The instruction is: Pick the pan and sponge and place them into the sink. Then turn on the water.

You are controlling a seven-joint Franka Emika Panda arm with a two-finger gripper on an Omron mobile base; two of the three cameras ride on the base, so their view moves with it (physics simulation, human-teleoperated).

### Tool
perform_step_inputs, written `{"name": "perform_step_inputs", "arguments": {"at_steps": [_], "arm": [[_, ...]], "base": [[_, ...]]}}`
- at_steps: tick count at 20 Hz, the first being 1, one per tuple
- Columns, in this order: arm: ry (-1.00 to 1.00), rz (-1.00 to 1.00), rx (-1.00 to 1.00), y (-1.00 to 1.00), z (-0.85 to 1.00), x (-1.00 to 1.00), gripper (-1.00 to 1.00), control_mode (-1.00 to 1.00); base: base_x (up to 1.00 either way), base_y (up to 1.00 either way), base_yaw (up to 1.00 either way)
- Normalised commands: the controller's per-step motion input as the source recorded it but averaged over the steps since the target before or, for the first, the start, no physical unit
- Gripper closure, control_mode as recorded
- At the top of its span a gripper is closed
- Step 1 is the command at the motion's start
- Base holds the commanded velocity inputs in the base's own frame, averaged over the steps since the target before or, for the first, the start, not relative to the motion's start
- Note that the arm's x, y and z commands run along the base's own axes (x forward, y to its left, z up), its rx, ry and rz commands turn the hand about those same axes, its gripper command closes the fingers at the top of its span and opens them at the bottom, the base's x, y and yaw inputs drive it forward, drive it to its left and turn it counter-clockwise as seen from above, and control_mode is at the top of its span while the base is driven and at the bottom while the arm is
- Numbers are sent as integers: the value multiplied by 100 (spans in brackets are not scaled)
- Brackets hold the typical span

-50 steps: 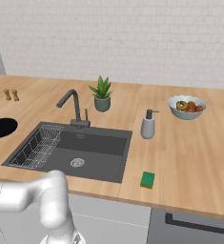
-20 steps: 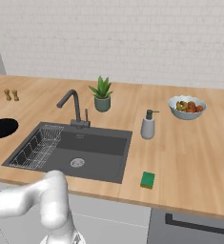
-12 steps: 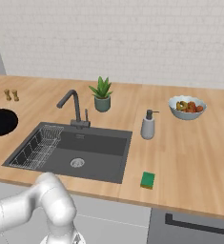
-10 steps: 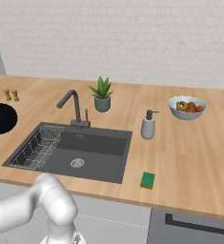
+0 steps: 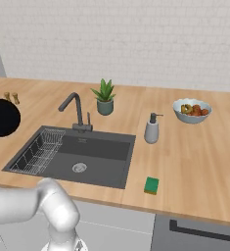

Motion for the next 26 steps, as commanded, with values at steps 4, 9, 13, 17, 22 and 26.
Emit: {"name": "perform_step_inputs", "arguments": {"at_steps": [4,9,13,17,22,26], "arm": [[30,-1,0,-26,100,-52,100,-100],[7,-2,-2,-14,100,-80,100,-100],[-2,-11,-7,-17,97,-97,100,-100],[-10,-20,-5,-26,98,-98,100,-100],[-1,-18,-8,-11,100,-83,100,-100],[6,-10,-12,0,100,-57,100,-100]], "base": [[0,0,0],[0,0,0],[0,0,0],[0,0,0],[0,0,0],[0,0,0]]}}
